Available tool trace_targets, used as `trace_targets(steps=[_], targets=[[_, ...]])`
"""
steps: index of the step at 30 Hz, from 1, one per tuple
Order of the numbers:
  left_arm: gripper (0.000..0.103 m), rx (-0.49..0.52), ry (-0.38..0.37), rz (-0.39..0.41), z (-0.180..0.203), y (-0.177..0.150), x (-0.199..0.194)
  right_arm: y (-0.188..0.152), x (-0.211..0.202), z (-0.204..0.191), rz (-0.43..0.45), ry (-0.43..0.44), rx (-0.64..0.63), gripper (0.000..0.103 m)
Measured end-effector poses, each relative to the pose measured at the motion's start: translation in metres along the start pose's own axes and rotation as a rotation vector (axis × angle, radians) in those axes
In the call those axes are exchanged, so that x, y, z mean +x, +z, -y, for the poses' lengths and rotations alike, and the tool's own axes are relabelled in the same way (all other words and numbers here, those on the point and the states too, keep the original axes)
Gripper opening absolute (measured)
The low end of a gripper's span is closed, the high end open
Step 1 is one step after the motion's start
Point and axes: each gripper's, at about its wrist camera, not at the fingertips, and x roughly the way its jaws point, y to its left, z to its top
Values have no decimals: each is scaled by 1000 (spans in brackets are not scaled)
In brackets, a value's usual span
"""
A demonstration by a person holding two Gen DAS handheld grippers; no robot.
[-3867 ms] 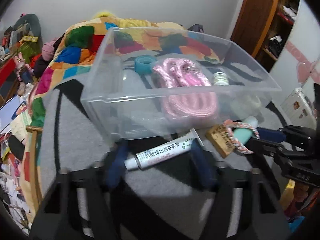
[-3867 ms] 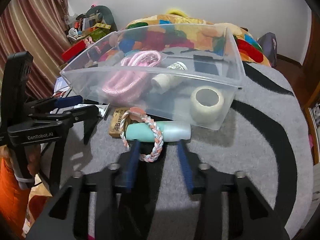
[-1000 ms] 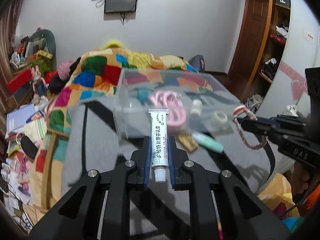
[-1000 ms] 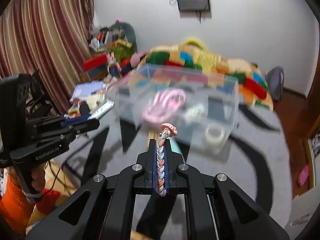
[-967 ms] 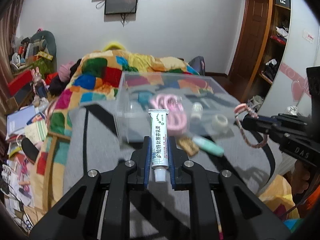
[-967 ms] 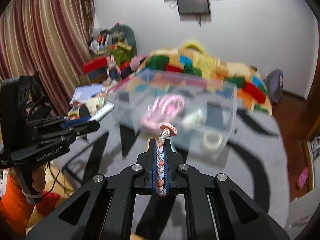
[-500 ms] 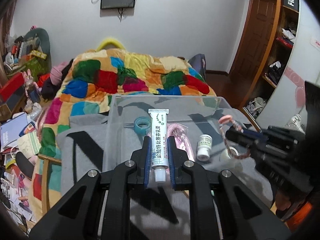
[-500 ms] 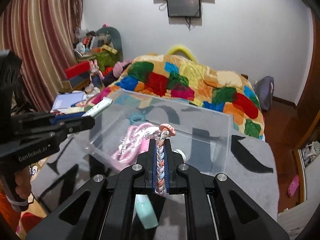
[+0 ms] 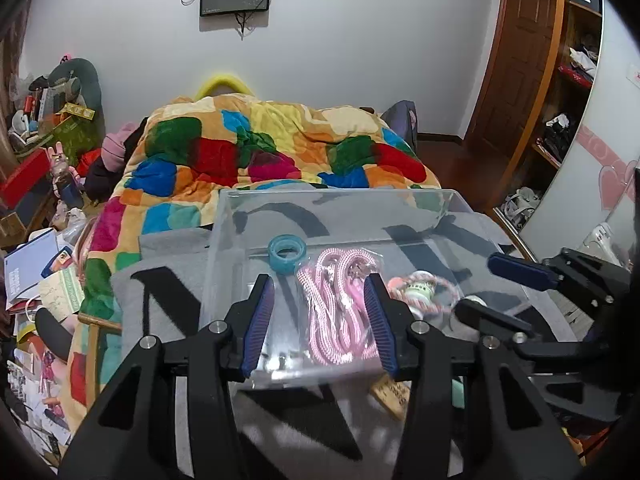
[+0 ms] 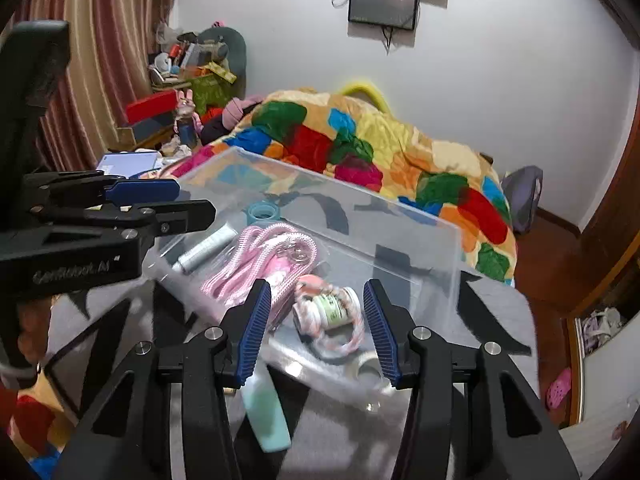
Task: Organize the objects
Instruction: 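Place ointment tube in box with left gripper while right places rope ring, then place wooden eraser in box with left gripper while right places green bottle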
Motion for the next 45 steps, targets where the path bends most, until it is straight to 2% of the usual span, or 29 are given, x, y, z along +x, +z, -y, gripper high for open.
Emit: trace_targets(steps=[5,9,13,18,20,22,24,26,32,36,37,39,40,41,43,45], targets=[[57,14,28,22,1,-15,-21,-15,-30,-3,34,10,-18,45],[57,27,28,13,3,-33,-32,-30,-44,-3,27,62,7,45],[57,34,20,-18,5,-53,-33,-47,-40,-5,-10,107,34,45],[57,16,2,-98,5,-73,-15,-65,-6,-10,-115,151,66,44],[57,6,-13,-130,7,-81,-7,-68,11,-10,-152,151,76,39],[57,4,-22,-150,12,-84,-1,-69,23,-8,-175,151,89,29],[57,3,-23,-162,16,-85,4,-72,31,-5,-193,173,115,28],[57,-2,-20,-166,20,-84,9,-75,28,-3,-170,180,130,23],[57,-10,-50,-189,38,-80,27,-95,7,6,-157,164,135,23],[57,-11,-21,-211,53,-79,46,-110,-8,14,-156,161,155,23],[56,-18,-5,-210,55,-79,50,-113,-10,15,-155,160,157,23],[44,-23,37,-180,57,-81,49,-117,-14,16,-152,159,162,23],[34,-20,35,-177,59,-83,48,-117,-15,15,-150,161,163,23],[28,-18,37,-170,61,-85,46,-117,-16,15,-148,162,163,23],[24,-7,39,-161,61,-90,42,-116,-17,13,-142,172,168,23],[24,-10,34,-160,58,-95,36,-113,-18,12,-130,176,173,23]])
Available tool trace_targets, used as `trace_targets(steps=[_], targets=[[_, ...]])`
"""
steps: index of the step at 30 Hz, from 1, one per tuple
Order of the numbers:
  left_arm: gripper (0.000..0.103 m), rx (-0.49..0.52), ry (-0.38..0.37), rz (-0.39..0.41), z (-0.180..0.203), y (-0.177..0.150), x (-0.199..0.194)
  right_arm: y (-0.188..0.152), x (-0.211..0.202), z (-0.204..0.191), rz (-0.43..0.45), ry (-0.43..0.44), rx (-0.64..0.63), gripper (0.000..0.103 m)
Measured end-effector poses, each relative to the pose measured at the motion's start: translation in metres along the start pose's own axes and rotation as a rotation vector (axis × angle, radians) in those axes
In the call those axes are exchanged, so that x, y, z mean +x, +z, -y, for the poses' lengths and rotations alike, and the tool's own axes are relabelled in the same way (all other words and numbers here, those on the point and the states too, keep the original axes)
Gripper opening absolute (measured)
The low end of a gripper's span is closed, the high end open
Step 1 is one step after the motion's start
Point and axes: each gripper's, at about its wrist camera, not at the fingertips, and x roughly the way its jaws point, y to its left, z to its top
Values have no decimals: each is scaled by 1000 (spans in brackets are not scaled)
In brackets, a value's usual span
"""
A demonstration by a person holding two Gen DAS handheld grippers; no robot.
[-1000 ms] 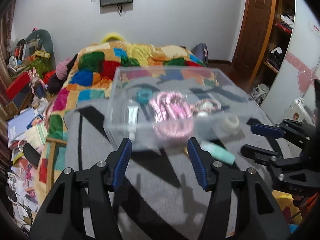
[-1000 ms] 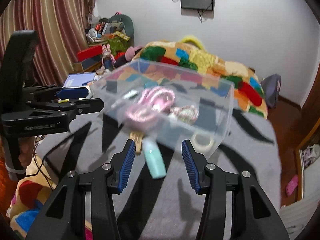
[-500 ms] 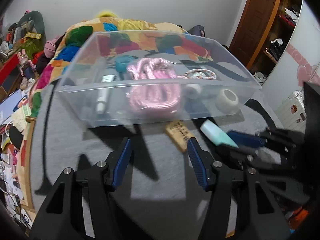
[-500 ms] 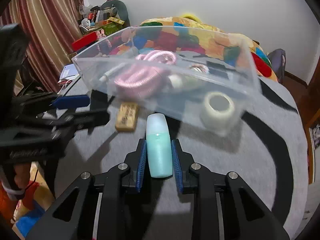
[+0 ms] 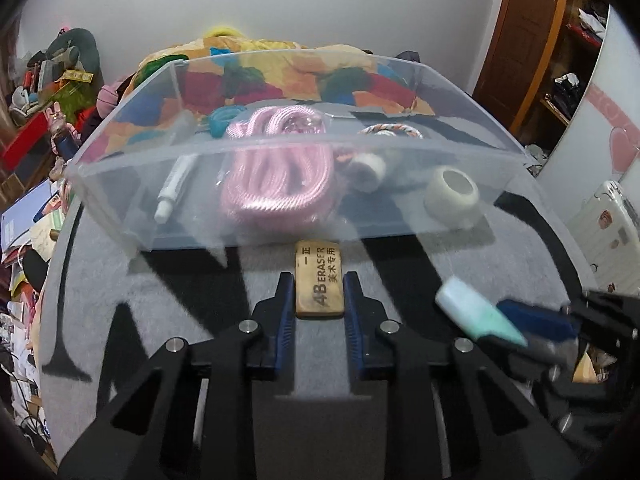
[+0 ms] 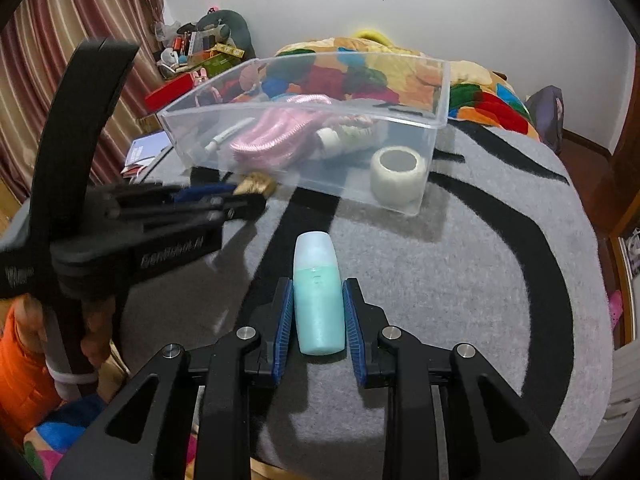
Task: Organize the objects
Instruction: 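Place wooden eraser in box with left gripper while right places green bottle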
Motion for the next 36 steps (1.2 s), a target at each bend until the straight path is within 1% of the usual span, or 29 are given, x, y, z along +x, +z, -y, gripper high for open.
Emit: trace_targets(steps=[5,9,12,15,17,20,23,25,27,29,33,36], targets=[[24,-2,-29,15,-11,-12,-20,10,-7,-3,45,19,4,23],[24,7,-43,77,-16,-11,-46,22,-18,-7,90,27,1,23],[24,12,-54,130,-19,-1,-65,39,-29,-10,142,29,-2,23],[24,0,-69,170,-25,13,-76,56,-36,-14,188,22,-7,23],[24,-17,-80,189,-31,23,-80,67,-38,-17,213,14,-10,23],[24,-24,-63,212,-36,40,-79,86,-35,-19,241,-7,-4,23],[24,-29,-76,207,-45,57,-71,101,-23,-20,240,-32,16,23],[24,-28,-70,198,-47,65,-63,110,-11,-19,231,-49,22,23],[24,-34,-54,186,-50,71,-54,119,6,-18,197,-60,27,23],[24,-42,-54,160,-54,77,-40,124,19,-16,169,-65,25,23],[24,-43,-51,122,-58,80,-20,129,43,-14,122,-76,9,23],[24,-38,-62,97,-60,80,-10,128,49,-14,105,-72,-9,23]])
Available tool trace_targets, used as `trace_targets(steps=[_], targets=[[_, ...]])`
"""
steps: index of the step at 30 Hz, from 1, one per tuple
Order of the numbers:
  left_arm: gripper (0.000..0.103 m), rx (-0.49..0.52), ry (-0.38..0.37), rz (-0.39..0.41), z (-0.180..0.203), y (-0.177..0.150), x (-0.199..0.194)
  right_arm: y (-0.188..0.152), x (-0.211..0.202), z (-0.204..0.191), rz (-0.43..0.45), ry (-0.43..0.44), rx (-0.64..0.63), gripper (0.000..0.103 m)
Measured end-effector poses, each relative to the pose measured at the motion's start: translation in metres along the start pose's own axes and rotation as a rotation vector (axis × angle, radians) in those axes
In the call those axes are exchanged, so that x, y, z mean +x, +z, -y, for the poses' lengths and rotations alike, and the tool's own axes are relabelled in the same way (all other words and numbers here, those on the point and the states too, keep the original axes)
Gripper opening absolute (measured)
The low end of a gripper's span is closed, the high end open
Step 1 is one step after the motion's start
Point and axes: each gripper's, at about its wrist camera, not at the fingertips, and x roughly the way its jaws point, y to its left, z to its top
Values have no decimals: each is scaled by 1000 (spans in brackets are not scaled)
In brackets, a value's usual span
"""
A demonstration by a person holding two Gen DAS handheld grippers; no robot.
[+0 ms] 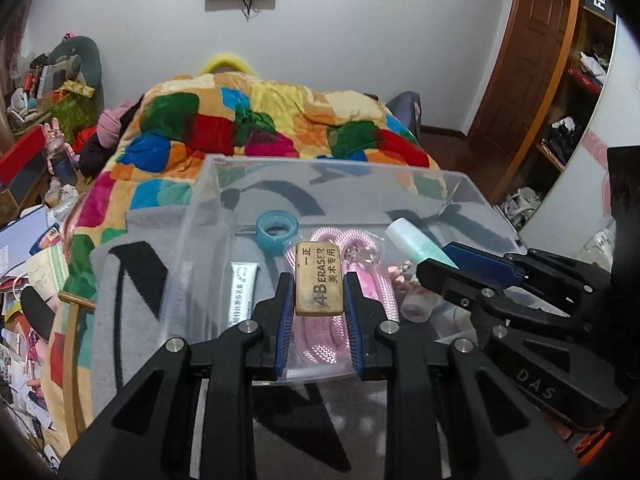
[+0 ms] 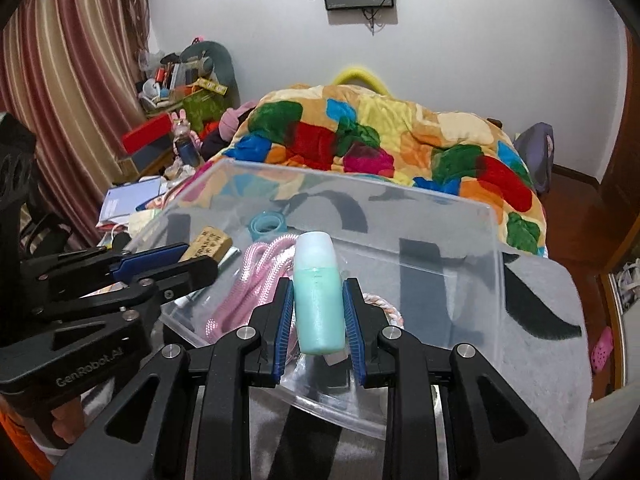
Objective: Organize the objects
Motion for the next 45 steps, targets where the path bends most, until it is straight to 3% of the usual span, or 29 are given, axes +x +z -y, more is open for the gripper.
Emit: trace_targets(steps=[7,13,15,17,24,27,45], targets=[[28,12,-13,4,3,-6,-9,-7,-11,-1,-9,5,-35,26],[43,45,15,77,11,-17,-42,-16,-46,1,43,8,-30,27],[54,49,13,104,13,-23,-54,-22,-60,1,63,16,-28,32],[61,51,15,125,15,-30,-63,-27,-71,1,80,19,-26,48],[85,52,25,178,21,-54,-86,-51,-99,-7,135,-12,-44,65],[86,44,24,184,21,-63,-88,-60,-103,-9,145,-16,-45,71],[86,27,19,156,28,-78,-78,-74,-93,-7,113,-22,-22,71]])
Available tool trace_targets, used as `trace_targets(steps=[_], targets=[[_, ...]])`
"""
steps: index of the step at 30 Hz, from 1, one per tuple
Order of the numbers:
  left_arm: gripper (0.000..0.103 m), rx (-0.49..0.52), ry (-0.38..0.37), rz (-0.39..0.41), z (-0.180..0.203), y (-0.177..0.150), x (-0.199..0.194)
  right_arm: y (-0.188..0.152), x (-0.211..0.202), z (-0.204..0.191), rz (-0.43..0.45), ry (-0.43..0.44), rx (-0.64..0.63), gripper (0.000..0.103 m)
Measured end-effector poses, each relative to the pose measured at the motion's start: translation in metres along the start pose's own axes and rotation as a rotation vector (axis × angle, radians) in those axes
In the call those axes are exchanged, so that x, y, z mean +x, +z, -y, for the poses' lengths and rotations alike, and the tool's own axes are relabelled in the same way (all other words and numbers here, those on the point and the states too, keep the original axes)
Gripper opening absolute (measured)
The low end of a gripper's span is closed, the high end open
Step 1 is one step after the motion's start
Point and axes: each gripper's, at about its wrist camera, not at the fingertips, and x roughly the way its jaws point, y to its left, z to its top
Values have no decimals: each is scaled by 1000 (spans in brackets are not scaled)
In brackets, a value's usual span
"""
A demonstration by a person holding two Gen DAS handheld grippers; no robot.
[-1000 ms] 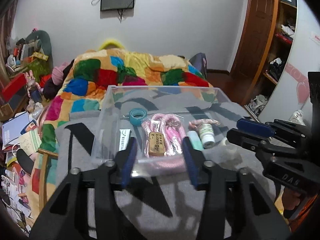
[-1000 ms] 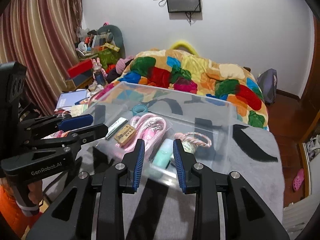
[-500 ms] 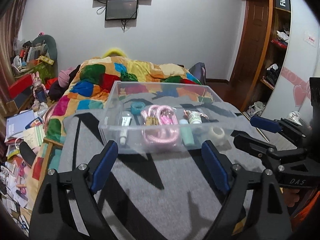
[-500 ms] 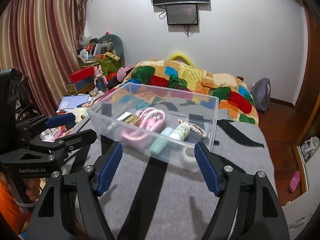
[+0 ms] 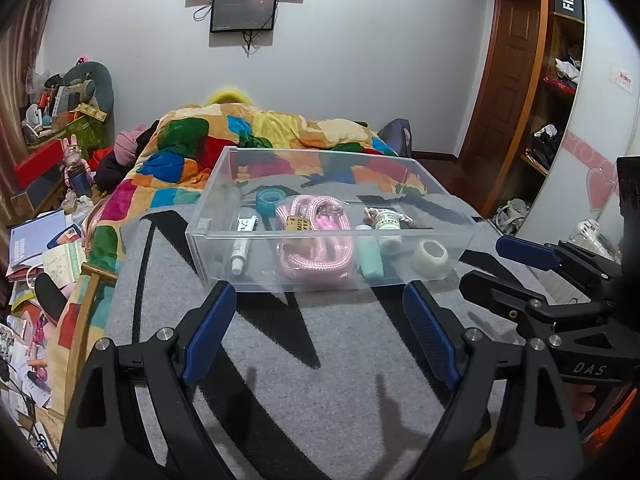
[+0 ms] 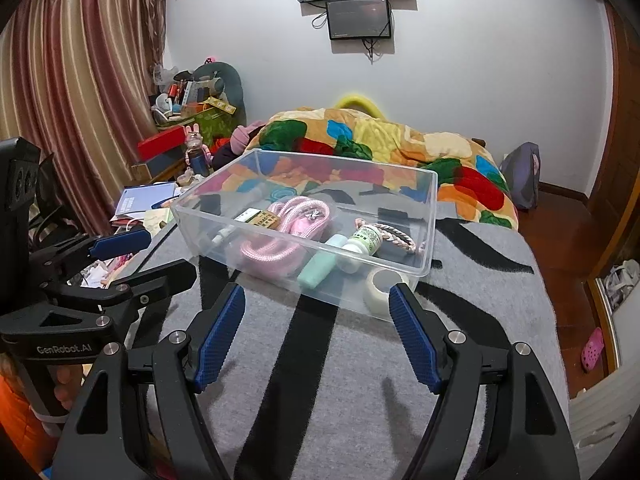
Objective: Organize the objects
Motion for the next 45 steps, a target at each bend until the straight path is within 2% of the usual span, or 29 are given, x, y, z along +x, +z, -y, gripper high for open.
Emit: trace_targets(steps=[45], targets=[[86,-11,-6,-7,-1,-1,-2,-3,4,-3,-13,16,18,72]])
